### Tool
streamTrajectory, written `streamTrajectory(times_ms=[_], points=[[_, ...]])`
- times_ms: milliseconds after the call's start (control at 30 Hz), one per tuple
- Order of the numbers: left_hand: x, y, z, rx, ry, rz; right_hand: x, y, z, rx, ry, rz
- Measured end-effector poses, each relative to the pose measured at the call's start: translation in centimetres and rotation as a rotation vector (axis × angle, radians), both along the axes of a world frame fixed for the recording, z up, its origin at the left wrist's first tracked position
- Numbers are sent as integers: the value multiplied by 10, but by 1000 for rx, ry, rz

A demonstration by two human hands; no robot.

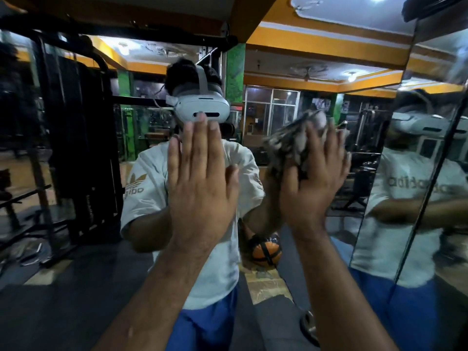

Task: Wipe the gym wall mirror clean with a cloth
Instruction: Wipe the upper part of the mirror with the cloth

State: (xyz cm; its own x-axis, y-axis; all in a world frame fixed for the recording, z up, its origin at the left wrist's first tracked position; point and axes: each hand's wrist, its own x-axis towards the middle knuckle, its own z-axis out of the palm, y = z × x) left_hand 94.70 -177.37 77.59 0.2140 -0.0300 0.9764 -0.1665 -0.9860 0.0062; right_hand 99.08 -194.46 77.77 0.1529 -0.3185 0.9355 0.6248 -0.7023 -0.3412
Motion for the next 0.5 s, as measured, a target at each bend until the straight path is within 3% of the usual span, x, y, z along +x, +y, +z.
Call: streamTrajectory(times_ms=[100, 267, 300, 433, 500], points=[[1, 17, 4, 35, 32, 54, -7, 24, 17, 262, 70, 28], [-5, 40, 3, 127, -4, -124, -16, 67, 5, -194, 3, 10], [-7, 52, 4, 127, -20, -138, -15, 64, 5, -192, -5, 1], [-8, 101, 13, 96, -50, -30, -17, 89, 23, 303, 41, 23], [-8, 112, 14, 174, -35, -37, -23, 121, 26, 284, 56, 2]])
